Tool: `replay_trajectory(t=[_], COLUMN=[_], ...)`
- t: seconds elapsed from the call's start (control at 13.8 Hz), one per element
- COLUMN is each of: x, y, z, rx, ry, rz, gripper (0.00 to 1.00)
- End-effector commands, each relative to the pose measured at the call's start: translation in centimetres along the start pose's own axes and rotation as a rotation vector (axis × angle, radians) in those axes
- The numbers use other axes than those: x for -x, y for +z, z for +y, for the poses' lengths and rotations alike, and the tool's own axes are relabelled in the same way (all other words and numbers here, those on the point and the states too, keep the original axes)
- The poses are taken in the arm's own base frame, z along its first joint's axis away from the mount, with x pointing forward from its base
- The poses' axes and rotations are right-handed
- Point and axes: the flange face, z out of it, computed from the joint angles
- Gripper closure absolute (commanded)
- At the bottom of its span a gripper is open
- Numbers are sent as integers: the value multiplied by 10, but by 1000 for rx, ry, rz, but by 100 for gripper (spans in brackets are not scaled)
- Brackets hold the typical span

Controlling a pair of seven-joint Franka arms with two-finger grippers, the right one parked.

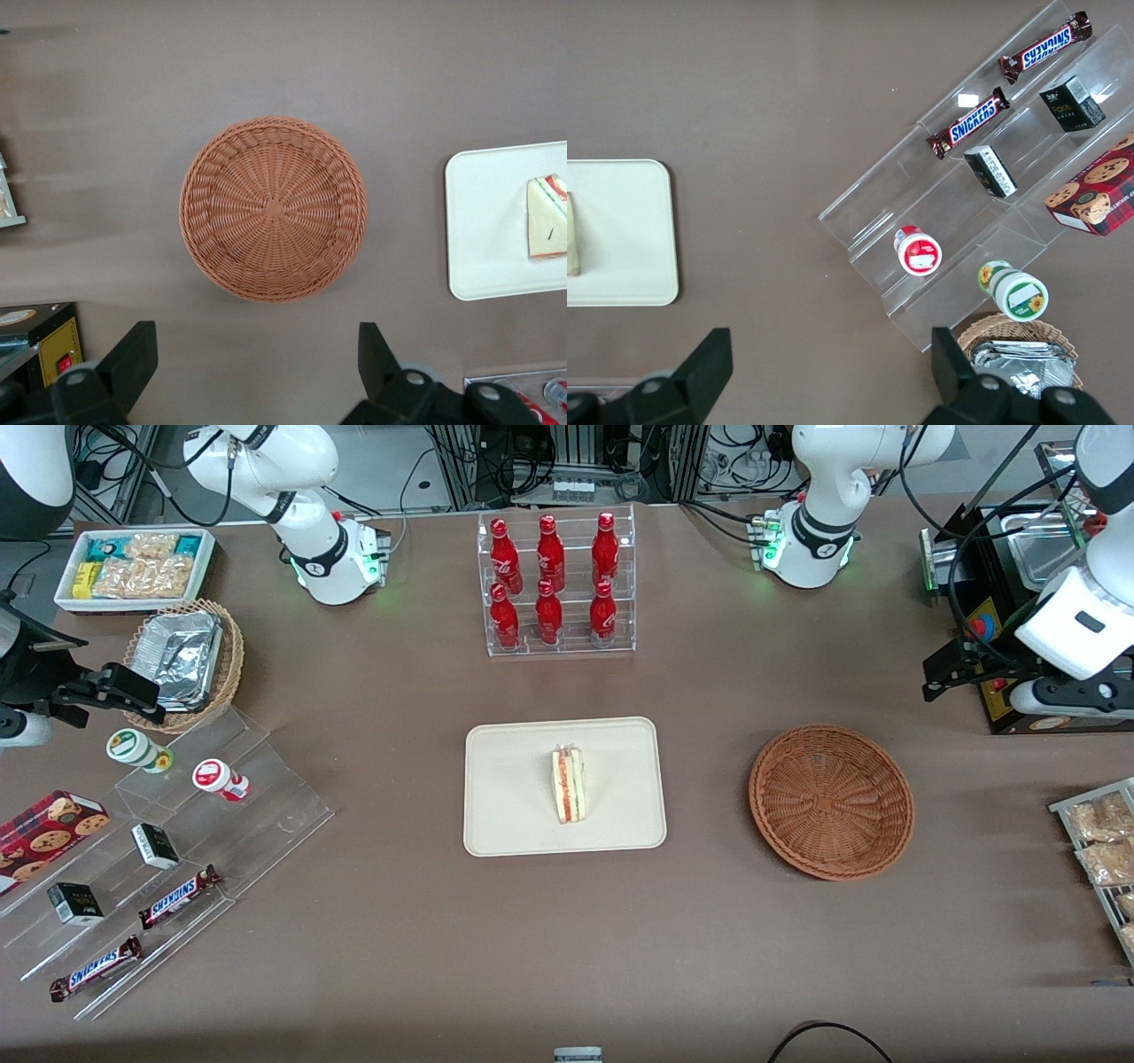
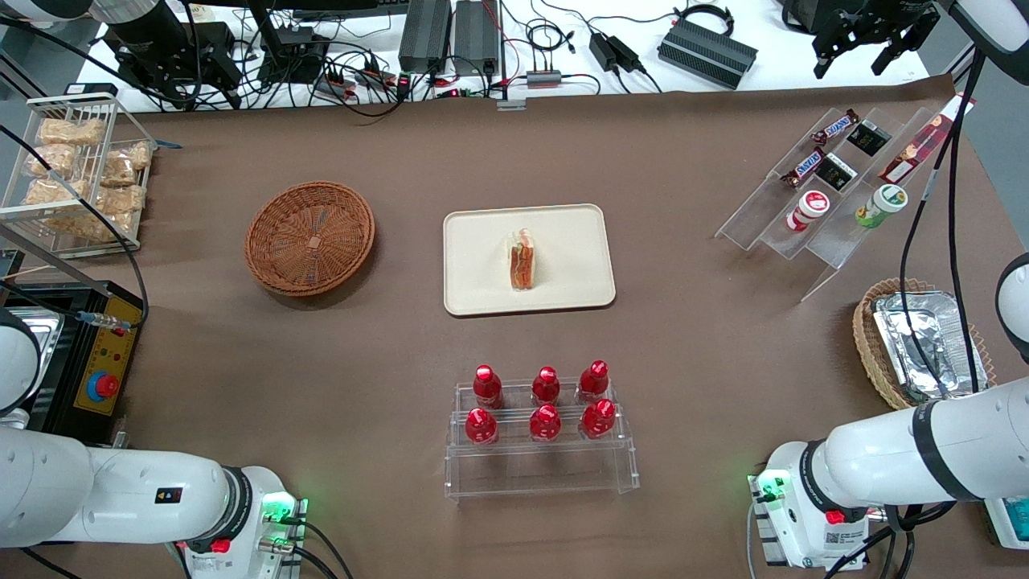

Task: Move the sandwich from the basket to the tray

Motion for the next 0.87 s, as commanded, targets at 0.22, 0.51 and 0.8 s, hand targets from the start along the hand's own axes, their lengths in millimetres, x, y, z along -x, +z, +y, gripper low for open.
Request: replay_trajectory(t=[0.22,0.51,0.8], x=[0,8,9], y=[-6,-10,-13], z=[7,-3,-10], rx=[-42,-43,-42], ry=[-6,-32,-36], rz=[-45,-76,-70], gripper=[0,0,0])
